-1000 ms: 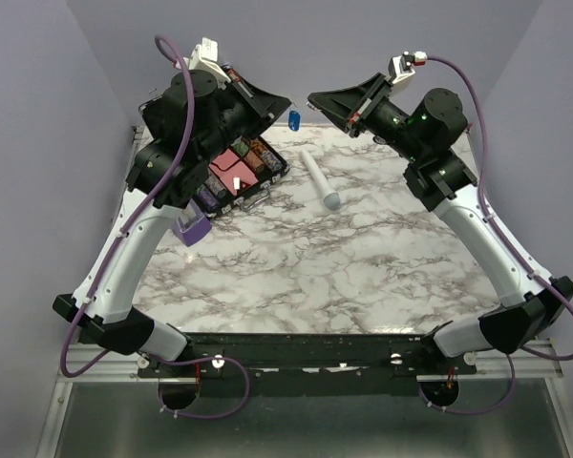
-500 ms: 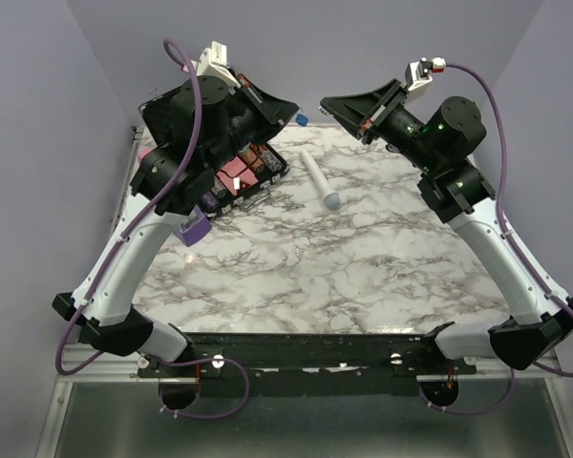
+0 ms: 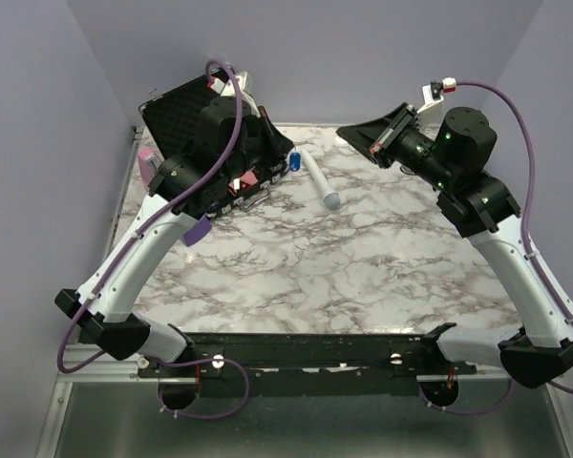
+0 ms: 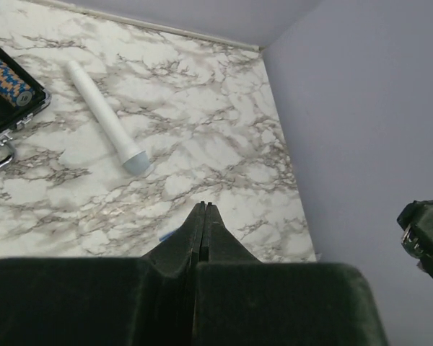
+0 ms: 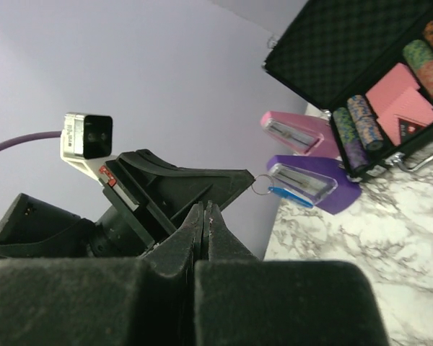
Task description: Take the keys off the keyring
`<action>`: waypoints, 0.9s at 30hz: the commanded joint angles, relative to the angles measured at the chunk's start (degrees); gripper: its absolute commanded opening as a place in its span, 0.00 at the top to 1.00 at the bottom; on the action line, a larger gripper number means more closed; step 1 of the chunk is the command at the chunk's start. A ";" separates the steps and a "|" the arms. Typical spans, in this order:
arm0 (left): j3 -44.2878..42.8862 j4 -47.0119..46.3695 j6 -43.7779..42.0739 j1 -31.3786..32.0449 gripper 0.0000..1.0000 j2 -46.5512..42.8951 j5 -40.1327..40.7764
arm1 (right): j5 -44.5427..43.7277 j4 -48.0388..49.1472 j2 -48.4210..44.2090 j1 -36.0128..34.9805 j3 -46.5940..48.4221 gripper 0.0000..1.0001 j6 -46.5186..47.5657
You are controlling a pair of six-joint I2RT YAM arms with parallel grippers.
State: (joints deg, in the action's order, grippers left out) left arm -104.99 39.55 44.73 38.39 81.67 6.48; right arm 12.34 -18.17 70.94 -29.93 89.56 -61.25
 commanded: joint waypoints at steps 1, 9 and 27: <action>2.24 1.23 -5.53 0.28 1.00 -1.60 0.46 | -4.69 -7.92 -1.41 -0.21 0.88 0.99 4.03; 4.79 2.90 -7.72 0.28 0.89 -1.69 2.31 | -6.53 -11.18 -2.91 -0.21 0.36 0.99 4.74; 4.44 10.10 -10.89 -0.95 0.02 -5.90 5.47 | -12.15 -20.90 -2.65 -0.21 2.28 0.99 10.62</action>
State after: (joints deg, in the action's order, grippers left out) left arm -100.07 45.71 34.48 38.26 78.74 8.93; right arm 5.15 -30.63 68.07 -29.93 89.47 -55.90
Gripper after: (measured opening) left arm 0.975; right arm 0.012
